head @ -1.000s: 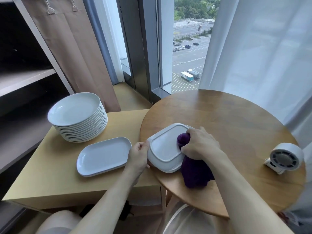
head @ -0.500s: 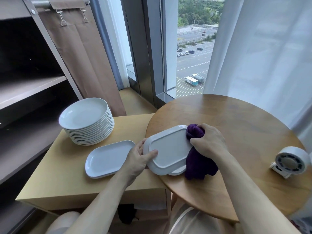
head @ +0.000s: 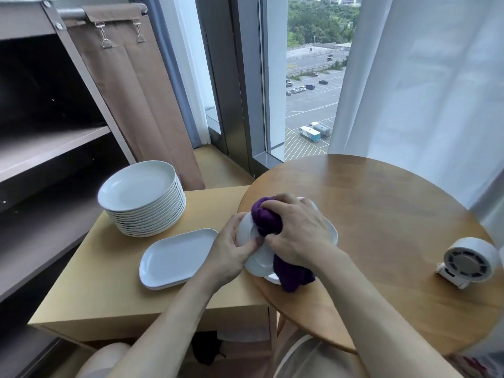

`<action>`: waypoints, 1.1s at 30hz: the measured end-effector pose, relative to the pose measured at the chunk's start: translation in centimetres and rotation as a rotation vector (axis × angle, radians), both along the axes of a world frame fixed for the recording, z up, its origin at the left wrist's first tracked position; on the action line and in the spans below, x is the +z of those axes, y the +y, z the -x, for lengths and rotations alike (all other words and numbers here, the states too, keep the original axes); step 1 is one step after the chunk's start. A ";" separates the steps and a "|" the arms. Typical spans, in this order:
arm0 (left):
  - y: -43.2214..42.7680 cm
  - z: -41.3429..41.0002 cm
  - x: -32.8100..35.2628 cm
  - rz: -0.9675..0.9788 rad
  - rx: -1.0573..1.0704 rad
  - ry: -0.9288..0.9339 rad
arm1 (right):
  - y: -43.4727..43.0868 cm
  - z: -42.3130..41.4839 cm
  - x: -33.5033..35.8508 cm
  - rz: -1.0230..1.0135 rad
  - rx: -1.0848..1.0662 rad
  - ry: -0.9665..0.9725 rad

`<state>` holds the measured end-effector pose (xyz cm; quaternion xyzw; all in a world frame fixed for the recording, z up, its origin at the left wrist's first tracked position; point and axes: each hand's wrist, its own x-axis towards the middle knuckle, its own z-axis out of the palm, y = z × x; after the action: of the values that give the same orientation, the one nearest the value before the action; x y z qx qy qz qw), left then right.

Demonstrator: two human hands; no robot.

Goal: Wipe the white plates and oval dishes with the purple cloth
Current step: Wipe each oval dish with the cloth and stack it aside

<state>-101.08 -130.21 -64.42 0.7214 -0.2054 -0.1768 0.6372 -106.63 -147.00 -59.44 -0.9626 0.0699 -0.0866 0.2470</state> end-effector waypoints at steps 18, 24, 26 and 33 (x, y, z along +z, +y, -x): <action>0.3 0.9 -0.7 -0.053 0.091 -0.007 | -3.8 0.0 -2.2 -0.202 -0.321 0.034; -0.1 1.0 -1.3 -0.019 0.137 0.111 | -4.3 0.3 -2.7 -0.270 -0.365 0.203; -0.4 1.0 -1.8 0.020 0.186 0.190 | -4.3 0.4 -2.5 -0.262 -0.367 0.277; -0.8 1.1 -2.9 0.143 0.275 0.440 | -3.7 0.8 -2.1 -0.128 -0.290 0.471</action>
<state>-102.21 -130.97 -67.36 0.6398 0.0262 -0.2262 0.7340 -107.41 -150.66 -61.58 -0.9187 0.2675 0.1096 0.2692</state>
